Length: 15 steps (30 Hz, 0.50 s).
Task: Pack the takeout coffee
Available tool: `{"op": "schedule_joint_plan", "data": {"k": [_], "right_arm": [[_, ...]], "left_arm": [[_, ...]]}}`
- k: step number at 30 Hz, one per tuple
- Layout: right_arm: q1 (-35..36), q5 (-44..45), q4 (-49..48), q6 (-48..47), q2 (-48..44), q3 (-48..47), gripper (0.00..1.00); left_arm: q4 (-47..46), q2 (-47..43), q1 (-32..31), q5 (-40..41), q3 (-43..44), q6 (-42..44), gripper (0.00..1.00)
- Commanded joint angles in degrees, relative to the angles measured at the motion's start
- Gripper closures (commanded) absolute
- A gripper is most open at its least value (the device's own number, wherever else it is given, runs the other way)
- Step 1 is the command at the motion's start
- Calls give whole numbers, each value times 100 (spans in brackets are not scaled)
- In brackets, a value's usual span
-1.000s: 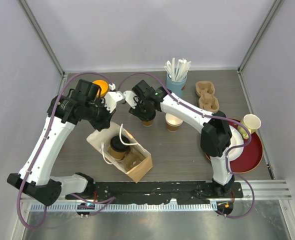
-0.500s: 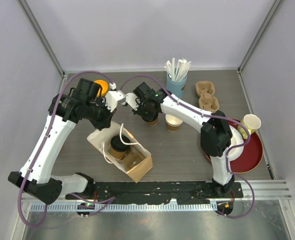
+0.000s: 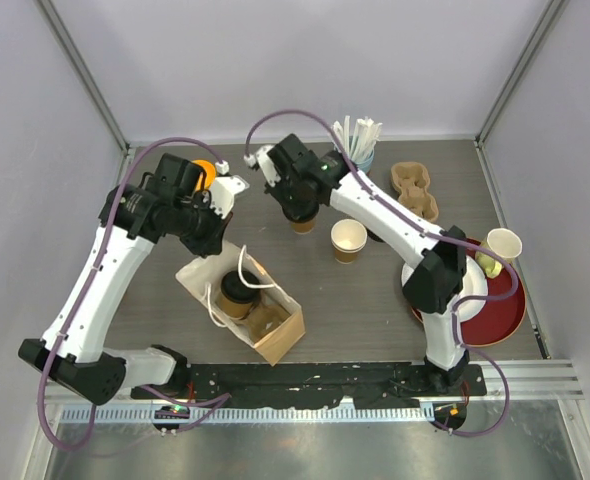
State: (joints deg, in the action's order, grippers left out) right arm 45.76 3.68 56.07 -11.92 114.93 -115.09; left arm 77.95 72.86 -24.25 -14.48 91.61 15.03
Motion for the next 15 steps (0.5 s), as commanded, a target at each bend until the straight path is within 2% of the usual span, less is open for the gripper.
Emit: {"op": "schedule_joint_plan", "data": {"k": [1, 5, 9, 13, 15], "right_arm": [[-23, 273, 946, 1349, -665, -1357, 99], [64, 265, 1362, 2044, -1156, -1815, 99], [135, -77, 1135, 2632, -2077, -1798, 99], [144, -1209, 591, 2958, -2756, -1544, 99], [161, -1501, 571, 3081, -2932, -1499, 99]], "left_arm": [[546, 79, 26, 59, 208, -527, 100], [283, 123, 26, 103, 190, -816, 100], [10, 185, 26, 191, 243, -1203, 100], [-228, 299, 26, 218, 243, -1861, 100], [-306, 360, 26, 165, 208, -2047, 100]]}}
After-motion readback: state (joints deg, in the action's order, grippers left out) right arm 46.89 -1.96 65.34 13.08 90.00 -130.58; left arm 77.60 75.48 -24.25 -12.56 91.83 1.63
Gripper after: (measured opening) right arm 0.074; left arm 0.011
